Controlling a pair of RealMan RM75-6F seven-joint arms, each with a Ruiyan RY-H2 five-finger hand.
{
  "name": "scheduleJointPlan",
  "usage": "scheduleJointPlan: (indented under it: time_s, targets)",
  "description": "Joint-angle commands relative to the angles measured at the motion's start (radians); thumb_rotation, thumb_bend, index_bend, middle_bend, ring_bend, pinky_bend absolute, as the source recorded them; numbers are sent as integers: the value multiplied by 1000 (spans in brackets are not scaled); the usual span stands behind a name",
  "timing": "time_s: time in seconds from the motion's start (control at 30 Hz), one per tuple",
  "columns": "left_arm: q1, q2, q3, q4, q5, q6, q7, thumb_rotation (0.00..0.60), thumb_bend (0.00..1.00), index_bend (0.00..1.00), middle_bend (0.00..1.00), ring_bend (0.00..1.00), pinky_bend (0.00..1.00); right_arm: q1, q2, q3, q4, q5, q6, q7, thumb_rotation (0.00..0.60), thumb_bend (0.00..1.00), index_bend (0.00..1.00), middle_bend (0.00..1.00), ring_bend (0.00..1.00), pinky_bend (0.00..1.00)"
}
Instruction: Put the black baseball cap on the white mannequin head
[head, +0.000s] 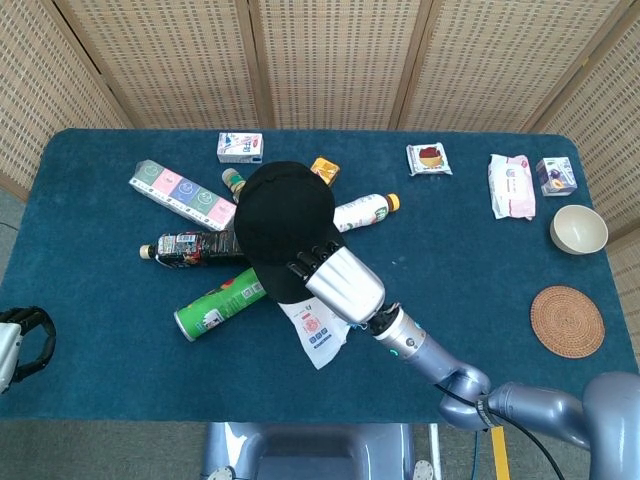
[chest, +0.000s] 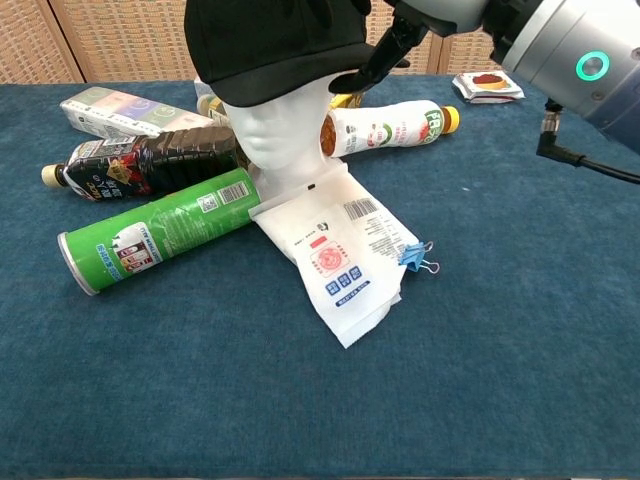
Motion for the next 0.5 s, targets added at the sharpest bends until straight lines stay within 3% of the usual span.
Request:
scheduleJointPlan:
  time_s: [0.03,0.5]
  targets:
    - [-2,0,-1,-3,1,-1,3,600,306,580,424,347,363,-4,10,-5,-7,-3,-2,5,600,105,369,514,606,725]
    - [-9,3,-2,-15,3,-6,18,600,305,572,424,347,363,-49,74,-41,-31,-4,-6,10,600,114,304,477,566,657]
